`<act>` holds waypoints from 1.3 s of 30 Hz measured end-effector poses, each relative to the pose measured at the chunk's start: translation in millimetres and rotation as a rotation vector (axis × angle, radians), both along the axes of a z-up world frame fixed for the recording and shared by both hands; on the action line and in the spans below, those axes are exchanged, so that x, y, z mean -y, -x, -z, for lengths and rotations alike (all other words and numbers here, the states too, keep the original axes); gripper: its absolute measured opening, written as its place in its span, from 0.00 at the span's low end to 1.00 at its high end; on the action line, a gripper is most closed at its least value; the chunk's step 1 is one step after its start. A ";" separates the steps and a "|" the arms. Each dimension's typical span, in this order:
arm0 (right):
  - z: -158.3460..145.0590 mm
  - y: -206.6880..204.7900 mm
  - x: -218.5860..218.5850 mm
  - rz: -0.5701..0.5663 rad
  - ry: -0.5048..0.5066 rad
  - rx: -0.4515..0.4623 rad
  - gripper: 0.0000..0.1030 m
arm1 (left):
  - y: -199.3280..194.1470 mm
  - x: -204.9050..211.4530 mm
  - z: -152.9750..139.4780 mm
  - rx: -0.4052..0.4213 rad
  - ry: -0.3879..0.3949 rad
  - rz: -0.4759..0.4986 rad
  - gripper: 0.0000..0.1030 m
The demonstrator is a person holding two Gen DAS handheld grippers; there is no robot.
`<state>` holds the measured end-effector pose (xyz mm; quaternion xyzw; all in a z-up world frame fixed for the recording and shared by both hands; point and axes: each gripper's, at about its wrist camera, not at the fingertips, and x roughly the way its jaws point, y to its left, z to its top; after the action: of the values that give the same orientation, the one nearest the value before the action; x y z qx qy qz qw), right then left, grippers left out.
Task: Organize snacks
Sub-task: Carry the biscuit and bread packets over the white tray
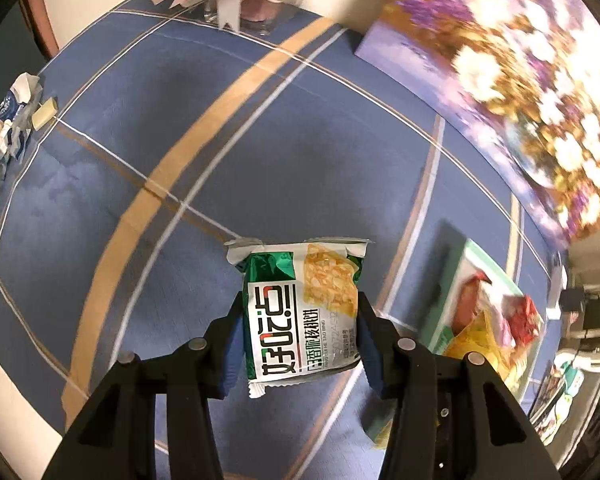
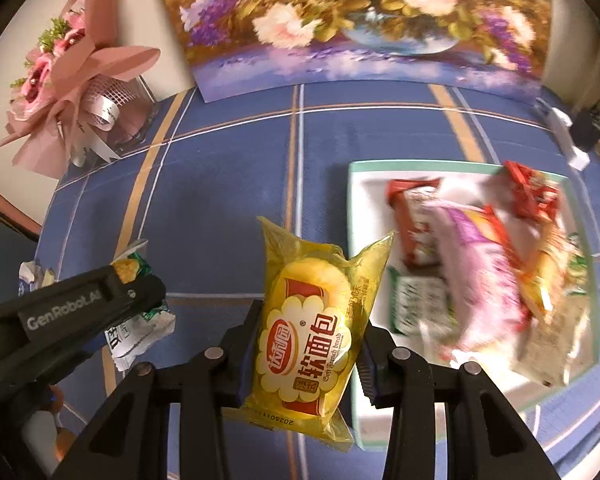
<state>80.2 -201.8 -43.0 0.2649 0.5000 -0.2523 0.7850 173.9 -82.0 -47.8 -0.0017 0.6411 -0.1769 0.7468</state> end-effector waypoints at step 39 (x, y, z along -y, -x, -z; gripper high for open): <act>-13.9 177.8 108.2 0.283 -0.082 0.101 0.42 | 136.4 76.2 -6.3 0.083 -0.004 0.241 0.50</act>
<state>-97.6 -310.1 -29.1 0.3769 0.4273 -0.3263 0.7542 37.5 -158.3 -41.5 0.0843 0.6056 -0.2639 0.7460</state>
